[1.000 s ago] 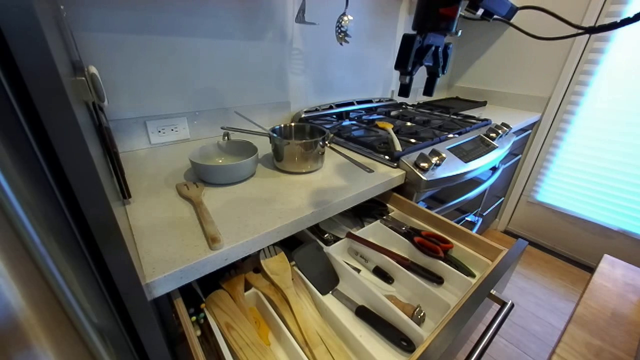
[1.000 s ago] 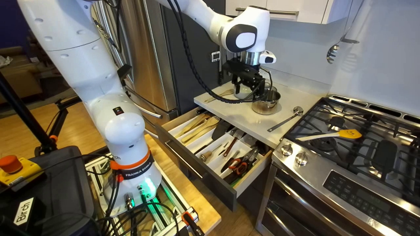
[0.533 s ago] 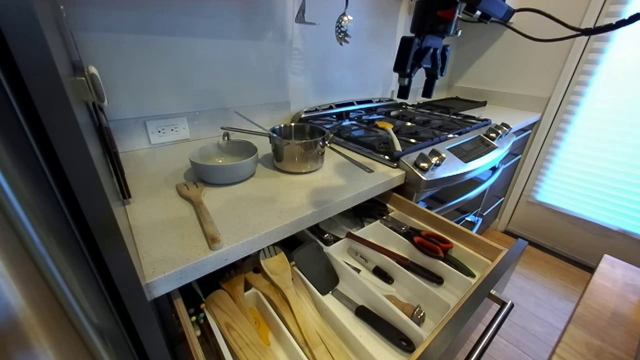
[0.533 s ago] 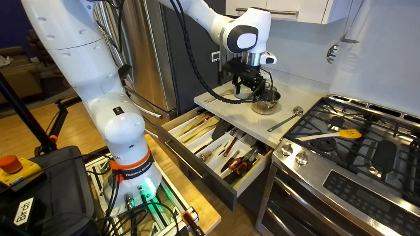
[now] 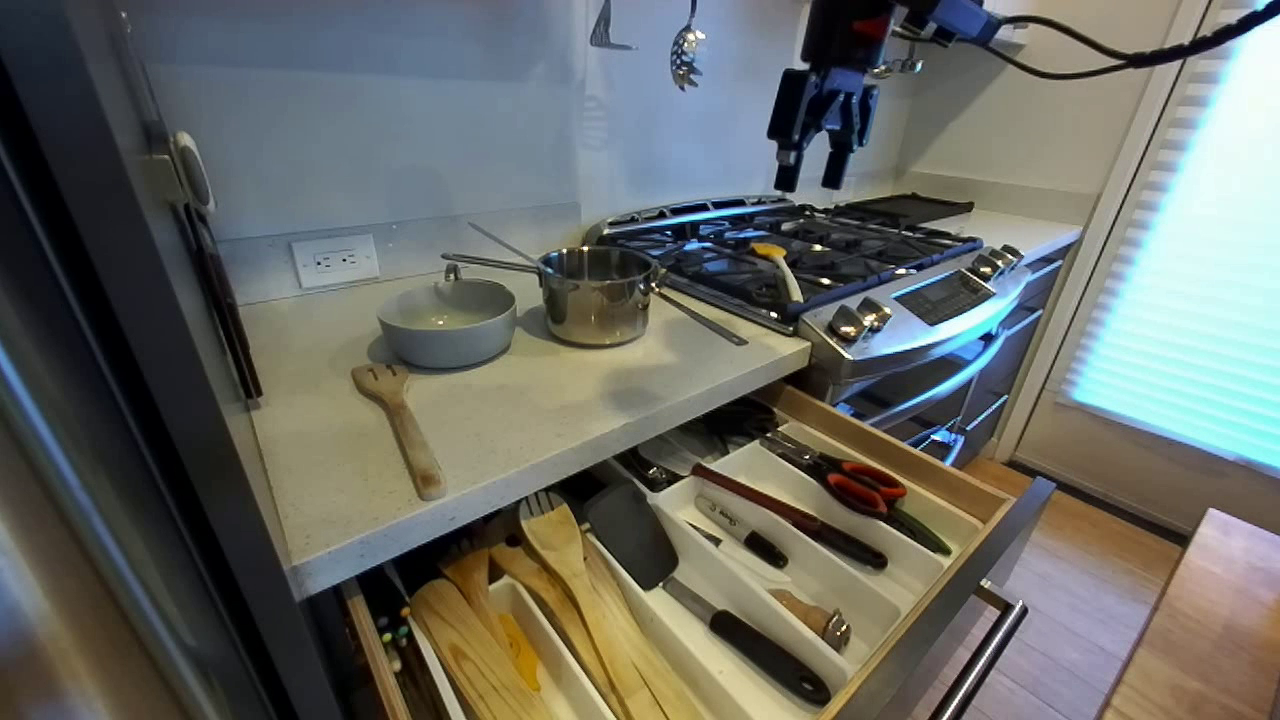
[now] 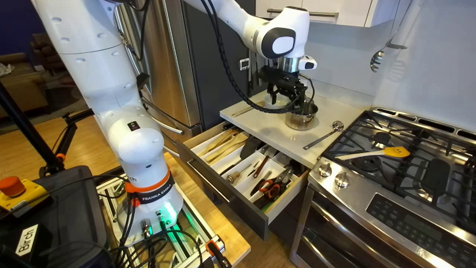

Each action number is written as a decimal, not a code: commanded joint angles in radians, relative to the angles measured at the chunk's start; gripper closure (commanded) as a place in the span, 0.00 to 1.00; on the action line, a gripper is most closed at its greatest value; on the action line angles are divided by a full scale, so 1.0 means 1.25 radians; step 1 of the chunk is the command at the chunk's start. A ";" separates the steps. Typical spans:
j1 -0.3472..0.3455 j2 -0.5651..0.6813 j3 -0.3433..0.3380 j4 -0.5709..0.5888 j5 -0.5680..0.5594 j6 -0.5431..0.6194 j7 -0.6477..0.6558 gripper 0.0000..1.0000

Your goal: Remove the straight spatula from the pot and put it in the open drawer.

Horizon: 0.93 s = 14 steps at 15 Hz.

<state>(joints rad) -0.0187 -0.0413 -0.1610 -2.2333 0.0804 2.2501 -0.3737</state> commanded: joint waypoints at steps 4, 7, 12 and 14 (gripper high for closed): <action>-0.053 0.286 0.044 0.331 -0.008 -0.047 -0.258 0.00; -0.068 0.418 0.080 0.472 -0.055 -0.023 -0.330 0.00; -0.100 0.538 0.150 0.630 -0.048 -0.031 -0.433 0.00; -0.085 0.517 0.146 0.590 -0.059 -0.010 -0.393 0.00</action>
<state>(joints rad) -0.1082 0.6059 0.0003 -1.4966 0.0224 2.2390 -0.8740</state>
